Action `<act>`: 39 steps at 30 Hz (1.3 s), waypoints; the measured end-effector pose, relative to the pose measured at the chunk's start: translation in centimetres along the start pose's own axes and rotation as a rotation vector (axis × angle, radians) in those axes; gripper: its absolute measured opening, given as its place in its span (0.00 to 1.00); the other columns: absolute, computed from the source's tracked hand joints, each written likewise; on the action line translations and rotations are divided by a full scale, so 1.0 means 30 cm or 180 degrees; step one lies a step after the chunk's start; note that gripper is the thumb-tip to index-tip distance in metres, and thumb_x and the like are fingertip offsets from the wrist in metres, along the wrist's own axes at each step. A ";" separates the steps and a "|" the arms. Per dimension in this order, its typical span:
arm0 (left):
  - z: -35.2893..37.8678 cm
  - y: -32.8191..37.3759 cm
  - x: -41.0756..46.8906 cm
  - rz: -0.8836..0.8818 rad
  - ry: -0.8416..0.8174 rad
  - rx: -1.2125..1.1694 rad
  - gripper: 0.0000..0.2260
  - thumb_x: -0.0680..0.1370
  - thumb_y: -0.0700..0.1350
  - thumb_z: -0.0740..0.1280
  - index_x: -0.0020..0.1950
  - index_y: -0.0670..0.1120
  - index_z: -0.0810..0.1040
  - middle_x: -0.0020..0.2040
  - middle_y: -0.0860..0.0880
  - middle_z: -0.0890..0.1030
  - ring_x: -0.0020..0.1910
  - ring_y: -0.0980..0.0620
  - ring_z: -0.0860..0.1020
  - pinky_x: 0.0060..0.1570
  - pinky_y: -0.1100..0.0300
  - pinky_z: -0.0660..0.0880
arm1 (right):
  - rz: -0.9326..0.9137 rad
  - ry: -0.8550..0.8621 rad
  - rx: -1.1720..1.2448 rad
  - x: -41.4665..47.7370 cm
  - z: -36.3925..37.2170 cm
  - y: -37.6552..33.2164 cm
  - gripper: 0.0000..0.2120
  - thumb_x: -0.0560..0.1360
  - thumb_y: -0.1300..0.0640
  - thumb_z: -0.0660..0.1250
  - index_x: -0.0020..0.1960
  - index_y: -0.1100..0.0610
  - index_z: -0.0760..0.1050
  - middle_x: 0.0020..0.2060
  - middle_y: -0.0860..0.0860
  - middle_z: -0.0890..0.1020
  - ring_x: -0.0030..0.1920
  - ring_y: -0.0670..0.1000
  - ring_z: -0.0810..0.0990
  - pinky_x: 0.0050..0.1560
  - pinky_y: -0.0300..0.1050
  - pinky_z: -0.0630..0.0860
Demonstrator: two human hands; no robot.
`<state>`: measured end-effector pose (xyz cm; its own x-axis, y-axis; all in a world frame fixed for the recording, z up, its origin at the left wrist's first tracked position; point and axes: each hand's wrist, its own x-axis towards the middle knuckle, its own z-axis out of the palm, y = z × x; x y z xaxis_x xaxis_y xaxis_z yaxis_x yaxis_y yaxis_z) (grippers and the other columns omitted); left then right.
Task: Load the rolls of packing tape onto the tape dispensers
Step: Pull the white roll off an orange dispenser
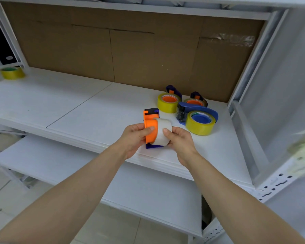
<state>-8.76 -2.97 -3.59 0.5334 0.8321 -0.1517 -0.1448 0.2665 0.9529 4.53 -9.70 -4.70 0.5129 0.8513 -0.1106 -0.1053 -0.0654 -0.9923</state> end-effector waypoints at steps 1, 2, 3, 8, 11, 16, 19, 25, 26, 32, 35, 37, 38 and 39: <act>0.003 0.006 0.006 0.0017 0.0045 0.0044 0.14 0.77 0.36 0.65 0.62 0.35 0.75 0.54 0.41 0.81 0.51 0.46 0.80 0.49 0.58 0.80 | 0.0078 0.0047 0.0065 0.004 -0.005 -0.006 0.07 0.75 0.60 0.67 0.52 0.60 0.77 0.50 0.59 0.82 0.53 0.60 0.81 0.57 0.58 0.77; 0.008 0.014 0.011 0.0036 0.0079 0.0093 0.14 0.77 0.37 0.65 0.62 0.35 0.75 0.56 0.40 0.80 0.52 0.45 0.80 0.50 0.56 0.79 | 0.0144 0.0087 0.0169 0.006 -0.012 -0.013 0.07 0.75 0.60 0.66 0.52 0.61 0.76 0.51 0.59 0.82 0.53 0.60 0.80 0.56 0.58 0.78; 0.016 0.022 0.016 0.0046 0.0090 0.0113 0.14 0.77 0.37 0.65 0.62 0.36 0.74 0.57 0.40 0.79 0.52 0.45 0.79 0.51 0.56 0.78 | 0.0202 0.0126 0.0349 0.010 -0.022 -0.018 0.06 0.76 0.62 0.64 0.52 0.60 0.76 0.50 0.58 0.82 0.53 0.59 0.80 0.53 0.55 0.79; 0.055 0.074 0.055 -0.0073 0.0139 -0.0192 0.19 0.79 0.41 0.64 0.69 0.39 0.68 0.59 0.42 0.77 0.53 0.47 0.77 0.48 0.56 0.76 | 0.0294 0.0471 0.1577 0.023 -0.067 -0.052 0.05 0.77 0.64 0.59 0.51 0.59 0.73 0.43 0.53 0.78 0.44 0.51 0.77 0.42 0.45 0.75; 0.076 0.091 0.082 -0.0122 0.0375 -0.0156 0.23 0.79 0.44 0.64 0.72 0.42 0.63 0.65 0.42 0.73 0.59 0.44 0.74 0.48 0.54 0.74 | 0.0191 0.0747 0.1786 0.026 -0.085 -0.071 0.06 0.77 0.64 0.60 0.48 0.56 0.74 0.42 0.51 0.78 0.44 0.50 0.77 0.40 0.43 0.74; 0.078 0.099 0.113 -0.0110 0.0580 0.0062 0.23 0.78 0.46 0.64 0.72 0.44 0.64 0.65 0.42 0.74 0.62 0.43 0.74 0.56 0.50 0.72 | 0.0242 0.0997 0.2422 0.025 -0.153 -0.095 0.09 0.75 0.63 0.60 0.53 0.59 0.74 0.42 0.53 0.80 0.41 0.50 0.79 0.36 0.41 0.78; 0.088 0.089 0.109 0.0092 0.0445 0.0498 0.14 0.78 0.44 0.65 0.63 0.43 0.73 0.56 0.44 0.80 0.52 0.47 0.78 0.52 0.55 0.75 | 0.0237 0.1031 0.2486 0.028 -0.181 -0.091 0.12 0.75 0.61 0.58 0.57 0.60 0.73 0.37 0.51 0.78 0.35 0.47 0.76 0.30 0.35 0.74; 0.100 0.013 0.115 0.1163 -0.0147 0.3156 0.11 0.78 0.41 0.63 0.36 0.45 0.68 0.35 0.47 0.67 0.36 0.50 0.66 0.41 0.58 0.64 | 0.0276 0.0940 0.2365 0.038 -0.198 -0.083 0.06 0.77 0.54 0.61 0.44 0.55 0.73 0.24 0.47 0.75 0.23 0.44 0.73 0.25 0.36 0.70; 0.093 -0.005 0.115 0.1256 -0.0262 0.3626 0.11 0.78 0.42 0.63 0.36 0.46 0.68 0.36 0.48 0.68 0.37 0.50 0.68 0.42 0.57 0.65 | 0.0300 0.0942 0.2353 0.040 -0.200 -0.078 0.07 0.77 0.53 0.61 0.43 0.55 0.72 0.22 0.46 0.73 0.22 0.44 0.70 0.25 0.37 0.68; 0.083 -0.080 0.107 0.1748 -0.0839 0.5372 0.14 0.79 0.41 0.60 0.64 0.45 0.74 0.64 0.46 0.76 0.62 0.45 0.74 0.60 0.58 0.71 | 0.0458 0.0919 0.2374 0.046 -0.193 -0.049 0.08 0.75 0.55 0.63 0.38 0.56 0.72 0.23 0.49 0.68 0.25 0.46 0.62 0.29 0.39 0.62; 0.086 -0.066 0.101 0.1781 -0.0730 0.4909 0.14 0.75 0.41 0.64 0.61 0.45 0.76 0.61 0.47 0.77 0.60 0.46 0.74 0.57 0.59 0.71 | 0.0404 0.0687 0.2530 0.051 -0.179 -0.060 0.06 0.74 0.58 0.60 0.39 0.56 0.73 0.28 0.50 0.70 0.26 0.46 0.67 0.31 0.38 0.67; 0.084 -0.027 0.102 0.1484 -0.0196 0.3763 0.14 0.73 0.38 0.67 0.58 0.44 0.78 0.54 0.47 0.79 0.54 0.47 0.77 0.56 0.57 0.74 | 0.0316 0.0412 0.2658 0.065 -0.155 -0.091 0.08 0.74 0.61 0.56 0.46 0.57 0.74 0.34 0.51 0.75 0.33 0.47 0.75 0.39 0.41 0.74; 0.083 0.003 0.101 0.1267 0.0143 0.3082 0.15 0.72 0.37 0.66 0.59 0.43 0.78 0.52 0.47 0.79 0.52 0.47 0.77 0.57 0.55 0.74 | 0.0295 0.0302 0.2674 0.075 -0.136 -0.111 0.10 0.75 0.61 0.55 0.51 0.58 0.73 0.38 0.52 0.77 0.39 0.49 0.77 0.44 0.43 0.76; 0.076 0.034 0.098 0.1092 0.0404 0.2488 0.16 0.73 0.36 0.66 0.61 0.42 0.77 0.50 0.47 0.78 0.51 0.47 0.77 0.59 0.54 0.74 | 0.0309 0.0230 0.2602 0.086 -0.110 -0.135 0.12 0.76 0.62 0.54 0.55 0.59 0.73 0.42 0.53 0.79 0.43 0.50 0.78 0.46 0.45 0.76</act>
<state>-5.43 -1.35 -2.48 0.4613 0.8659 0.1936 0.3591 -0.3818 0.8516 9.07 -8.95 -1.15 0.5201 0.8240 -0.2247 -0.7243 0.2860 -0.6274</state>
